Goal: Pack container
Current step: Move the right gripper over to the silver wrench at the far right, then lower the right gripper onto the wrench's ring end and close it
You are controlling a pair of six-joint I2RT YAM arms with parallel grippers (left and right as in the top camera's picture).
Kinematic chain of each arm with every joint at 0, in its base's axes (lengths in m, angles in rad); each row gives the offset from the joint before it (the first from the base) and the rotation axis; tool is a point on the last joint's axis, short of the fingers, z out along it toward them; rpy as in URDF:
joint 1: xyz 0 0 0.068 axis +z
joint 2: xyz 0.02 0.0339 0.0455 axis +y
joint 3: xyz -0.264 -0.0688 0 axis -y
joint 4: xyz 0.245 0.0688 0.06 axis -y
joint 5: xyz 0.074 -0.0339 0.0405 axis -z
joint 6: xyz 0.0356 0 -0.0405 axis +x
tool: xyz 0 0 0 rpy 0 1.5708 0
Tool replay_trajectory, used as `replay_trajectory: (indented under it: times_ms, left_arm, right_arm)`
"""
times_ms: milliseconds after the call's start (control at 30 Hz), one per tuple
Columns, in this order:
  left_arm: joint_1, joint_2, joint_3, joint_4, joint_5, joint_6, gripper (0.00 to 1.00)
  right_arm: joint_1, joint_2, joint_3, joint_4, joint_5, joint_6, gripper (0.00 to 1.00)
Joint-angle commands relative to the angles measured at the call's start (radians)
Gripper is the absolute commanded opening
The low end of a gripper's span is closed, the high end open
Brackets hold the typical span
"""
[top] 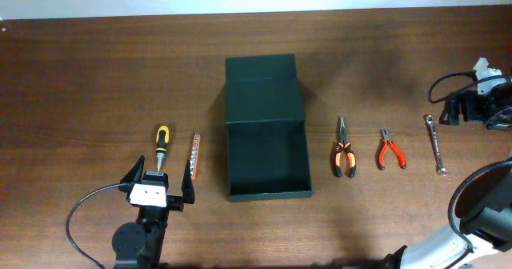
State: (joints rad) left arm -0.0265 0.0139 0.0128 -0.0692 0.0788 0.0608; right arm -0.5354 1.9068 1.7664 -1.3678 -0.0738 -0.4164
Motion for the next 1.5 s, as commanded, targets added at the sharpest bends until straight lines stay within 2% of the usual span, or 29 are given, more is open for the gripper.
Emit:
replay_trajectory:
  times_ms: [0,300,667,833,1233,1467]
  left_arm:
    - [0.005,-0.008,-0.004,-0.003,0.008,0.013,0.99]
    - [0.005,-0.008,-0.004,-0.003,0.008,0.013,0.99]
    - [0.005,-0.008,-0.004,-0.003,0.008,0.013,0.99]
    - [0.005,-0.008,-0.004,-0.003,0.008,0.013,0.99]
    - [0.005,-0.008,-0.004,-0.003,0.008,0.013,0.99]
    - [0.005,-0.008,-0.004,-0.003,0.008,0.013,0.99]
  right_arm:
    - [0.029,0.014,0.013,0.005,0.042,0.033,0.99]
    - [0.029,0.015,-0.032,0.092,0.041,0.004,0.99]
    - [0.029,0.015,-0.158,0.21,0.051,-0.104,0.99]
    - [0.015,0.016,-0.16,0.26,0.085,-0.099,0.99]
    - [0.011,0.113,-0.16,0.232,0.09,-0.035,0.99]
    - [0.011,0.177,-0.16,0.246,0.187,0.015,0.99]
